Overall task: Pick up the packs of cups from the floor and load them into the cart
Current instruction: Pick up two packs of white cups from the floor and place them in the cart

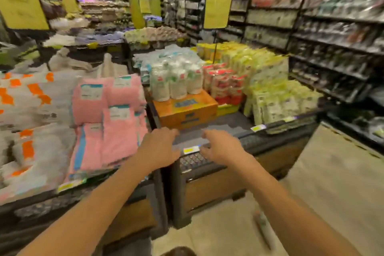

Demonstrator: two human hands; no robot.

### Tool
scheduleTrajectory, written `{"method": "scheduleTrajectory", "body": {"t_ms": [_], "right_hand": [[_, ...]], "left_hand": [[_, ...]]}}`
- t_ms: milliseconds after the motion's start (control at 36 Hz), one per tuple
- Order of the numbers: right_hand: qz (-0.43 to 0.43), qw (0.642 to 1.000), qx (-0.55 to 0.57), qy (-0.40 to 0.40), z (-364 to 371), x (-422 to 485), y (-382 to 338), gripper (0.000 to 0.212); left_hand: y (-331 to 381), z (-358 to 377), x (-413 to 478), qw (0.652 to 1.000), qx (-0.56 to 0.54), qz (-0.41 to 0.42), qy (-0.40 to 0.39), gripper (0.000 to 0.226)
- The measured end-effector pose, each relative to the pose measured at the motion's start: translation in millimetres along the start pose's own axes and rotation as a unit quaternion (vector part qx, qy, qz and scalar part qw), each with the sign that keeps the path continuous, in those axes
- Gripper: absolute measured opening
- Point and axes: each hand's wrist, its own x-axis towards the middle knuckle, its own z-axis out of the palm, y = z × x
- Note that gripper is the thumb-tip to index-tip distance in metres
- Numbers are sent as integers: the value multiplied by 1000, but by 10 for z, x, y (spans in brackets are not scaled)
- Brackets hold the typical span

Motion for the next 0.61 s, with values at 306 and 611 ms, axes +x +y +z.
{"method": "scheduleTrajectory", "body": {"t_ms": [306,611], "right_hand": [[209,977,20,40,-142,-1592,2665,45],[321,945,64,11,66,-2314,4236,45]], "left_hand": [[2908,721,593,975,-8,210,-72,50],[4383,1572,939,958,-20,238,-156,51]]}}
